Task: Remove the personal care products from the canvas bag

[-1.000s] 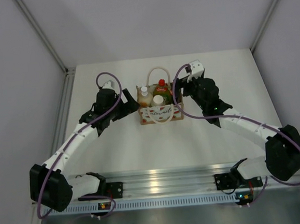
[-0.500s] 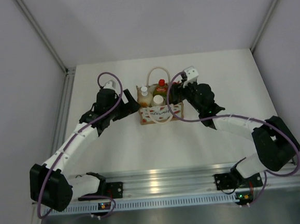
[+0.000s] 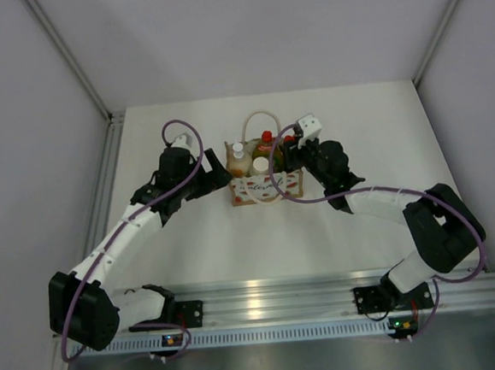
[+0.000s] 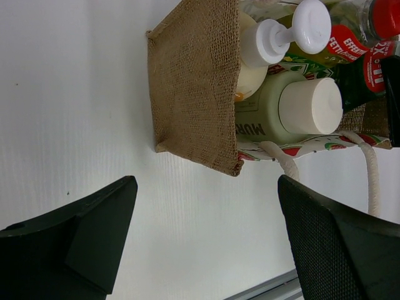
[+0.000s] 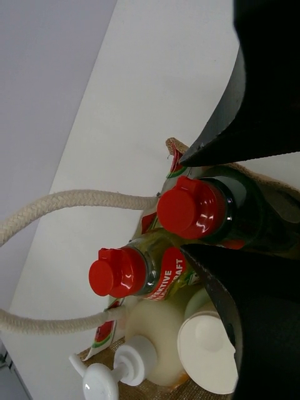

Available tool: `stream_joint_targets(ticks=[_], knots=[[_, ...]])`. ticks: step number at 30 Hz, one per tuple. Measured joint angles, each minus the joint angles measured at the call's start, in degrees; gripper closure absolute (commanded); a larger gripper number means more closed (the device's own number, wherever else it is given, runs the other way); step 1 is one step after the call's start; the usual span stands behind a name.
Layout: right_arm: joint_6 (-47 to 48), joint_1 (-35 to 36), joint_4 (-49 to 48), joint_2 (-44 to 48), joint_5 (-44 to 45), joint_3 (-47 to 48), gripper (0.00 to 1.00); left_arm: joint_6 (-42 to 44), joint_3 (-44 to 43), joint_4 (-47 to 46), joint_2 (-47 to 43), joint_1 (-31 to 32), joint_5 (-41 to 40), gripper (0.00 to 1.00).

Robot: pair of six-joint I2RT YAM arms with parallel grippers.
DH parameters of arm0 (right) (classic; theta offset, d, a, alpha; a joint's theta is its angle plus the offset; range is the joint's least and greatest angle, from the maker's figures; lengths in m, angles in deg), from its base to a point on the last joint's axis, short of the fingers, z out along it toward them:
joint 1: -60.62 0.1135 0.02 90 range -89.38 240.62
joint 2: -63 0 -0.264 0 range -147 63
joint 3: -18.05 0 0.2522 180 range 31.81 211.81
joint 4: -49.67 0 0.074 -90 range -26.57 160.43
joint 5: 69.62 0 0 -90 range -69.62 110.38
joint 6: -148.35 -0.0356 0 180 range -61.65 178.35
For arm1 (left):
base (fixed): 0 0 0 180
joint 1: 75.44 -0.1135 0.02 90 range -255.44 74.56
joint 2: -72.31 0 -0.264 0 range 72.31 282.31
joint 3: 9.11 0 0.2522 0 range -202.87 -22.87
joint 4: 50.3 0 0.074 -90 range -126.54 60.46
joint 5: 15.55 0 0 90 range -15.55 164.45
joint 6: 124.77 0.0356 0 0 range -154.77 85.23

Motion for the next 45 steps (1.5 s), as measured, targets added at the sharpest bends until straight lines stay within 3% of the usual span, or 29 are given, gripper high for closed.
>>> stream_joint_targets(ticks=[9, 12, 21, 45], knots=[[0.04, 0.00, -1.88, -0.79, -0.72, 0.00, 0.59, 0.15, 0.15, 0.00, 0.00, 0.00, 0.02, 0.02], [0.02, -0.02, -3.08, -0.96, -0.90, 0.04, 0.75, 0.13, 0.22, 0.00, 0.00, 0.00, 0.02, 0.02], [-0.11, -0.02, -3.89, -1.33, -1.62, 0.35, 1.00, 0.15, 0.33, 0.00, 0.00, 0.00, 0.02, 0.02], [0.24, -0.07, -3.61, -1.03, -1.42, 0.44, 1.00, 0.17, 0.52, 0.00, -0.26, 0.04, 0.00, 0.02]])
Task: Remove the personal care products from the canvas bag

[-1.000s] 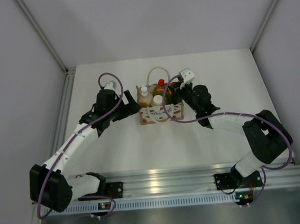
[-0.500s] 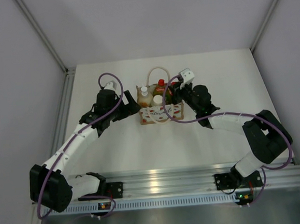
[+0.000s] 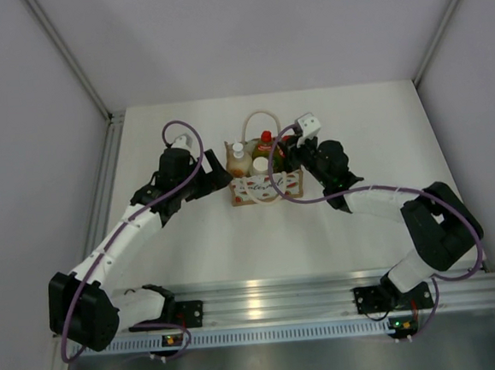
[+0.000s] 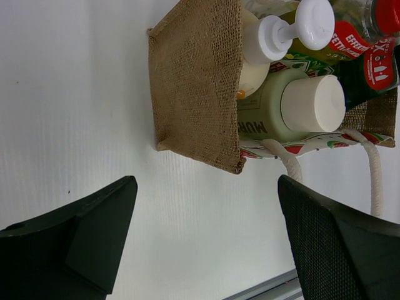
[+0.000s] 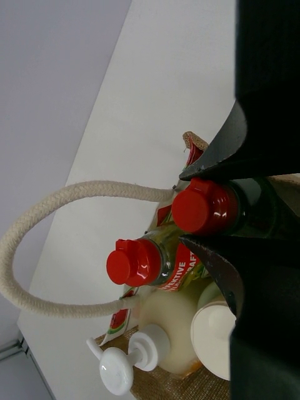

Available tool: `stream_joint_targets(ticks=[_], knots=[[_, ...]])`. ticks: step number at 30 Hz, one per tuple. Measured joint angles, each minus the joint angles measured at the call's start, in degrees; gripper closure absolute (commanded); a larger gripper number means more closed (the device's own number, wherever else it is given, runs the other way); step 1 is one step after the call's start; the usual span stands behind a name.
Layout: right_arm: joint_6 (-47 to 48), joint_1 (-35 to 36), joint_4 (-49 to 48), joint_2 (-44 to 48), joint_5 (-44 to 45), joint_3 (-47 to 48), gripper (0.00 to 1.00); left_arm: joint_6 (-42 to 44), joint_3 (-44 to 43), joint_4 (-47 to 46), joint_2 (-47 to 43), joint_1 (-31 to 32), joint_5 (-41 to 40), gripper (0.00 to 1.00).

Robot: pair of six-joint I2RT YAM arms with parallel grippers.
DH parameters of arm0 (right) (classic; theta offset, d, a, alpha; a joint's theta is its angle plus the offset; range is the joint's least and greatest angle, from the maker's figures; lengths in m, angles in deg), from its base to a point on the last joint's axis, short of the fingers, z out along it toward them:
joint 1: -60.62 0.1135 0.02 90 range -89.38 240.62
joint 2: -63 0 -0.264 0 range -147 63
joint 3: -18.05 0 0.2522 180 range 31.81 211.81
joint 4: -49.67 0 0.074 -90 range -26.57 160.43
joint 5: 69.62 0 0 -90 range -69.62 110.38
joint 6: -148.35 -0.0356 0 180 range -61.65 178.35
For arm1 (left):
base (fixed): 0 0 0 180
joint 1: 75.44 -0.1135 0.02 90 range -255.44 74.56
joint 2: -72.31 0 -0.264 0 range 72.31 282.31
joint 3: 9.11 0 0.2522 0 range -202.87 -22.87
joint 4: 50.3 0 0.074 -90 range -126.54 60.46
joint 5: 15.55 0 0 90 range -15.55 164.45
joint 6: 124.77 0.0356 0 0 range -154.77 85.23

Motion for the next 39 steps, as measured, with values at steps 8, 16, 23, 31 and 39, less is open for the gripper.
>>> stream_joint_targets(ticks=[8, 16, 23, 31, 39], knots=[[-0.24, 0.00, 1.62, 1.55, 0.00, 0.02, 1.00, 0.02, 0.09, -0.02, -0.09, 0.00, -0.22, 0.02], [-0.24, -0.04, 4.31, 3.15, 0.02, 1.53, 1.00, 0.02, 0.22, -0.02, -0.39, 0.02, -0.44, 0.02], [-0.15, -0.04, 8.83, 5.70, -0.33, 4.57, 1.00, 0.15, 0.22, -0.04, -0.72, 0.02, -0.68, 0.02], [0.76, -0.04, 14.14, 10.38, -1.03, 10.12, 1.00, 0.15, 0.24, -0.02, -0.74, 0.02, -0.87, 0.02], [1.64, -0.46, 20.48, 12.41, -0.39, 18.16, 1.00, 0.20, 0.50, -0.04, -0.74, 0.02, -1.11, 0.02]])
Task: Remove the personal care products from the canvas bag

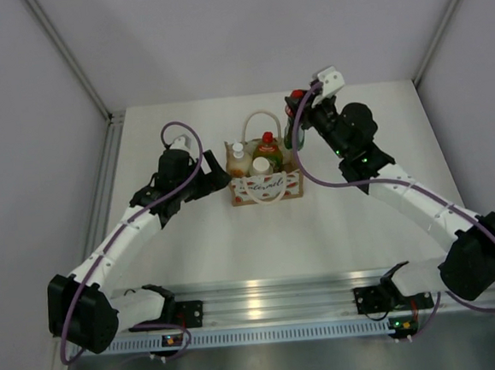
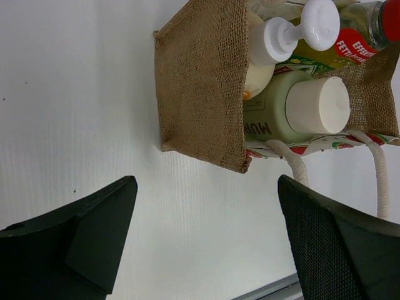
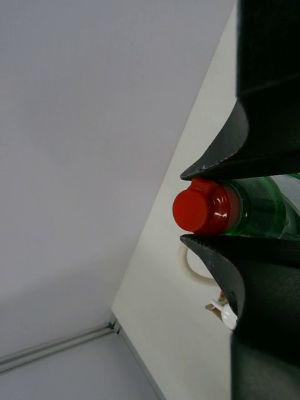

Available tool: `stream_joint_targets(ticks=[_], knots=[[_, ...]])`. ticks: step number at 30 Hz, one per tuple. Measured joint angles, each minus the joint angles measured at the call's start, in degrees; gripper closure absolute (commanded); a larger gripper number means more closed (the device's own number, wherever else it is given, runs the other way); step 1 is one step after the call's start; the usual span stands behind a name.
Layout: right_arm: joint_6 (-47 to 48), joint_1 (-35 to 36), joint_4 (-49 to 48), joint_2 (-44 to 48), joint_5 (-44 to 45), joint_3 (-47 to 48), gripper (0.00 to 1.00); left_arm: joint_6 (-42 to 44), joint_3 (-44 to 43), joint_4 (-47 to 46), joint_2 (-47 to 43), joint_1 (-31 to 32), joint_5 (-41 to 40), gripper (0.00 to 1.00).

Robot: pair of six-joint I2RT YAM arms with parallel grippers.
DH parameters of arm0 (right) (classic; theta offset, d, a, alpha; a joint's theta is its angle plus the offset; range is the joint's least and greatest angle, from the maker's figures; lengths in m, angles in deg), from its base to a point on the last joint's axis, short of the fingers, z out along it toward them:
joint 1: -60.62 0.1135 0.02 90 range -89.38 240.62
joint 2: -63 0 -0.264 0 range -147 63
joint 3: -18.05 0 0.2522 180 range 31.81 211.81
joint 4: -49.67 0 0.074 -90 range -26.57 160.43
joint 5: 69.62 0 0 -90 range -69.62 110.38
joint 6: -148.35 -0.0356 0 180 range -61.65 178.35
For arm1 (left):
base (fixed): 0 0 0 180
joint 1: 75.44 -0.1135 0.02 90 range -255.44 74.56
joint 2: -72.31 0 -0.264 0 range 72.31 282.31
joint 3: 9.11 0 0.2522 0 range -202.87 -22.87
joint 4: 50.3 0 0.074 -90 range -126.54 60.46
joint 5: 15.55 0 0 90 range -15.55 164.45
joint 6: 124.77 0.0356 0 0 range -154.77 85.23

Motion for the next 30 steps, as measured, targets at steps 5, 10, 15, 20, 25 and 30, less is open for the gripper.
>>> stream_joint_targets(ticks=[5, 10, 15, 20, 25, 30], knots=[[0.57, -3.28, 2.08, 1.49, 1.33, 2.10, 1.00, 0.00, 0.15, 0.02, 0.00, 0.00, 0.02, 0.02], [-0.13, -7.50, 3.45, 2.73, 1.70, 2.05, 1.00, 0.00, 0.17, 0.02, -0.02, 0.00, 0.07, 0.02], [-1.60, -12.59, -0.52, 2.67, 1.88, -1.57, 1.00, 0.20, 0.24, 0.02, -0.50, 0.00, 0.04, 0.02], [-2.82, -16.04, -7.45, 0.22, 1.38, -8.41, 1.00, 0.90, 0.24, 0.00, -0.87, 0.00, 0.02, 0.02], [-4.59, -17.99, -12.55, -4.74, 0.17, -13.55, 1.00, 1.29, 0.24, 0.02, -0.87, 0.00, 0.00, 0.02], [-4.70, -18.29, -16.22, -8.35, -0.33, -16.70, 1.00, 1.44, 0.24, 0.02, -0.87, 0.00, -0.17, 0.02]])
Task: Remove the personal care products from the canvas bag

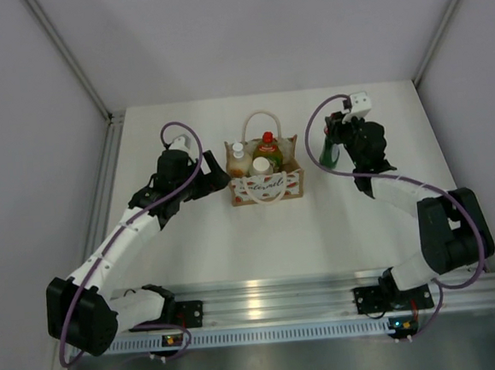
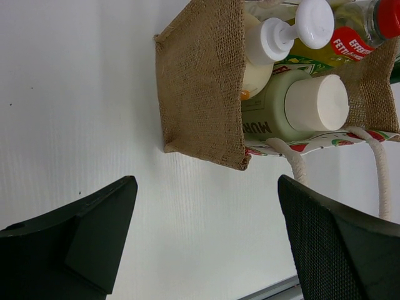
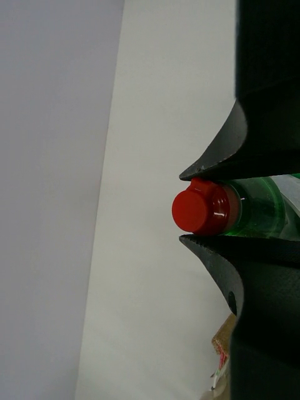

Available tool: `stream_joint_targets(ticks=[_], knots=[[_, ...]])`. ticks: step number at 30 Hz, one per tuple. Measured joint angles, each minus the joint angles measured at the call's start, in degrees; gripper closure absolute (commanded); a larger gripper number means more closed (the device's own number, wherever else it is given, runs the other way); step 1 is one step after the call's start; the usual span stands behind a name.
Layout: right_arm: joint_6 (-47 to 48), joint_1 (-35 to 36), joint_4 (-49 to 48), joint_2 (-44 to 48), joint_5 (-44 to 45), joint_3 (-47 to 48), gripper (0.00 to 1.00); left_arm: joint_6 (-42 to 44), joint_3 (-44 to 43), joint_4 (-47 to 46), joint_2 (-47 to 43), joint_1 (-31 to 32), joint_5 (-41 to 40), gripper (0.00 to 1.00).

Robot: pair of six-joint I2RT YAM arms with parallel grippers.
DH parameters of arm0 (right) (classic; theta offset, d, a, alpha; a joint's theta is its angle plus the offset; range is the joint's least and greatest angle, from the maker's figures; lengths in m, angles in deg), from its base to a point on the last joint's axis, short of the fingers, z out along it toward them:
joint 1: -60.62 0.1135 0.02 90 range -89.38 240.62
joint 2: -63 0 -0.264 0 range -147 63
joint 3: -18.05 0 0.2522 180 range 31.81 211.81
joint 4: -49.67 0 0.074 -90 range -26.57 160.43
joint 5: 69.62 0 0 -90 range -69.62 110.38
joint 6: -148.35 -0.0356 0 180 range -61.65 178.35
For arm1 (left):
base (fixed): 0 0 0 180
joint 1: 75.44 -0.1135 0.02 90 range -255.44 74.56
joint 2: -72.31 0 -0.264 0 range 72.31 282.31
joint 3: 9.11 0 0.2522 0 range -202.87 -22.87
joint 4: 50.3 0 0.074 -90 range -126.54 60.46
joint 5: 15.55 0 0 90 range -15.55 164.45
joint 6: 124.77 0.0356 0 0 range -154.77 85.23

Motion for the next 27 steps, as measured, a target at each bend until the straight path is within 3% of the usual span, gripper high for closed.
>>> stream_joint_targets(ticks=[5, 7, 9, 10, 13, 19, 27], knots=[[-0.02, -0.04, -5.16, -2.14, -0.17, -2.12, 0.97, 0.04, 0.00, -0.02, 0.13, 0.00, 0.02, 0.02], [-0.02, -0.04, -6.25, -2.69, -0.15, -2.47, 0.78, 0.07, 0.00, 0.02, 0.28, 0.00, 0.00, 0.02], [-0.11, -0.04, -6.69, -2.80, -0.15, -2.86, 0.70, 0.15, 0.00, 0.00, 0.28, 0.00, 0.00, 0.02], [-0.22, -0.04, -6.75, -2.80, -0.15, -2.93, 0.59, 0.26, 0.00, 0.00, 0.28, 0.00, 0.02, 0.02], [-0.61, -0.07, -8.87, -2.80, -0.15, -3.19, 0.38, 0.55, 0.00, 0.00, 0.28, 0.00, 0.02, 0.02], [-0.92, -0.07, -12.70, -0.83, -0.17, -3.17, 0.26, 1.07, 0.00, 0.00, 0.28, 0.00, 0.02, 0.02], [-2.71, 0.55, -7.41, 4.44, -2.58, -2.56, 0.27, 1.09, 0.00, 0.00, 0.28, 0.00, 0.22, 0.02]])
